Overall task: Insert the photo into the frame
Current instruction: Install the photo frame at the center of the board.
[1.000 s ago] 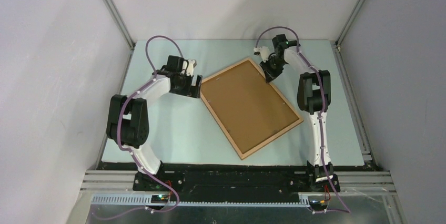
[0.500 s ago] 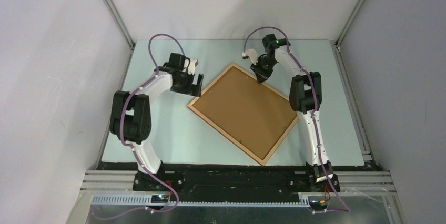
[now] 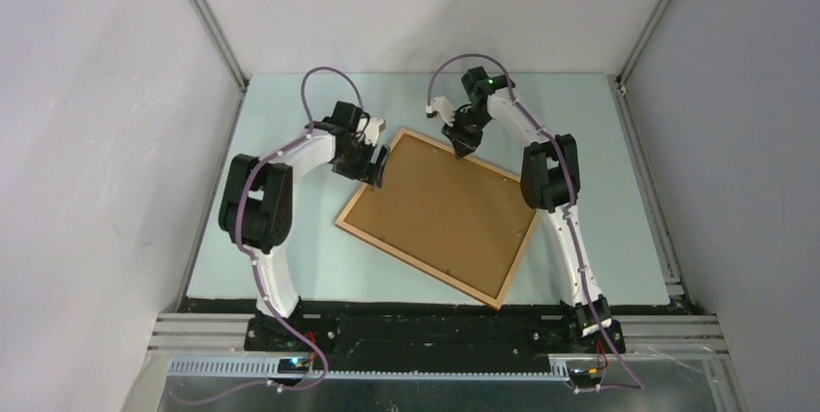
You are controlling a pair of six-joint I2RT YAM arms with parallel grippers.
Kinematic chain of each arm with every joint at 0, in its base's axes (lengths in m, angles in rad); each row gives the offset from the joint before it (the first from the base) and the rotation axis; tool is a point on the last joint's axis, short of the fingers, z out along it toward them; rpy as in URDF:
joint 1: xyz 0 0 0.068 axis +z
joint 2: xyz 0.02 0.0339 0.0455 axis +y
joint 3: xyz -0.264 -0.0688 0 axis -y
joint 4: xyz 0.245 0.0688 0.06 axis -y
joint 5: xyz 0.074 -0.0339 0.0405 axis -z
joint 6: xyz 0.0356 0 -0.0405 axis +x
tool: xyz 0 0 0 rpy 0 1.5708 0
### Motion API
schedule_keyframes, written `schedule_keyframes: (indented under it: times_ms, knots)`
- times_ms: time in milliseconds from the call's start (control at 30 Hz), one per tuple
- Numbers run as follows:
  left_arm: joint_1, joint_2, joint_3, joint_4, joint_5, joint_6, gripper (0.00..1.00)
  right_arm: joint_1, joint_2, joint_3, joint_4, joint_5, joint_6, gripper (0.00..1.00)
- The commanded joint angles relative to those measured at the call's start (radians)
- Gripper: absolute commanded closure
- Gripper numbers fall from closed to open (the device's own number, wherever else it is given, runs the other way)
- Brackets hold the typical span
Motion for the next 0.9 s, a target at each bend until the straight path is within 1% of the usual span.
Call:
schedule_keyframes:
  times_ms: [0,300,667,867]
  knots:
    - [-0.014,0.002,0.034,-0.008,0.02,0.049,0.17,0.022,0.031,0.032,0.019,-0.038,-0.068,1.0]
    - [-0.023,0.009,0.019,-0.011,0.002,0.064,0.27,0.022,0.027,0.011,0.023,-0.04,-0.061,1.0]
    - [-0.033,0.018,0.013,-0.019,-0.042,0.079,0.33,0.015,0.026,0.005,0.034,-0.04,-0.05,1.0]
    - [-0.033,0.023,0.013,-0.022,-0.057,0.076,0.41,0.014,0.026,0.002,0.033,-0.042,-0.049,1.0]
